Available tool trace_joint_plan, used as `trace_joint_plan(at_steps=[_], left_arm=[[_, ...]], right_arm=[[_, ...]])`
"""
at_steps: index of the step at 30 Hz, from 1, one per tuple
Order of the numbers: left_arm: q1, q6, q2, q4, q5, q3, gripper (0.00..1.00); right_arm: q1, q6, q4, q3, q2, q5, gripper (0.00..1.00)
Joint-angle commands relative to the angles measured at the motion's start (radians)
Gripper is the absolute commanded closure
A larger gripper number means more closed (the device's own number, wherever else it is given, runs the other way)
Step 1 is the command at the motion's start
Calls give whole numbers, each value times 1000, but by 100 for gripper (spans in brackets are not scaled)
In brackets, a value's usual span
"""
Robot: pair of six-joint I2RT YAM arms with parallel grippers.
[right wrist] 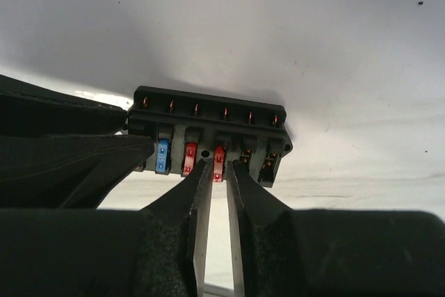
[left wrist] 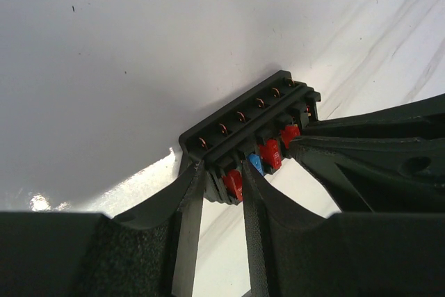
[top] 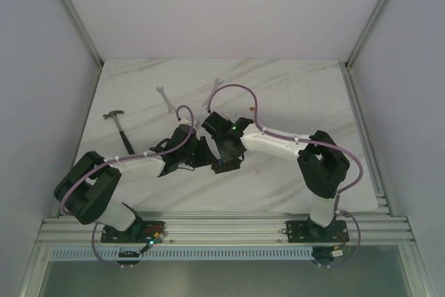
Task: Snap on the fuse box
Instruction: Install the fuse at the fuse box base.
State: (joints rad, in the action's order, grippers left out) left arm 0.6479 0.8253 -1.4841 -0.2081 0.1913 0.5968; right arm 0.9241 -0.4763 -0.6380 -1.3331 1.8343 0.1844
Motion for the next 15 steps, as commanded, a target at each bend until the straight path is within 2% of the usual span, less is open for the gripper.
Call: trace_joint_plan(at_steps=[1, 9, 15], left_arm=[[-4, -27, 2, 71, -1, -23, 63], [-4, -25, 5, 70, -2, -28, 63], [-4, -22, 10, 71, -5, -32, 62]], right_arm=[[-4, -16, -59, -46, 23, -13, 81], [-8, -22, -85, -48, 47, -36, 100], [-10, -22, -125, -23, 87, -25, 100]])
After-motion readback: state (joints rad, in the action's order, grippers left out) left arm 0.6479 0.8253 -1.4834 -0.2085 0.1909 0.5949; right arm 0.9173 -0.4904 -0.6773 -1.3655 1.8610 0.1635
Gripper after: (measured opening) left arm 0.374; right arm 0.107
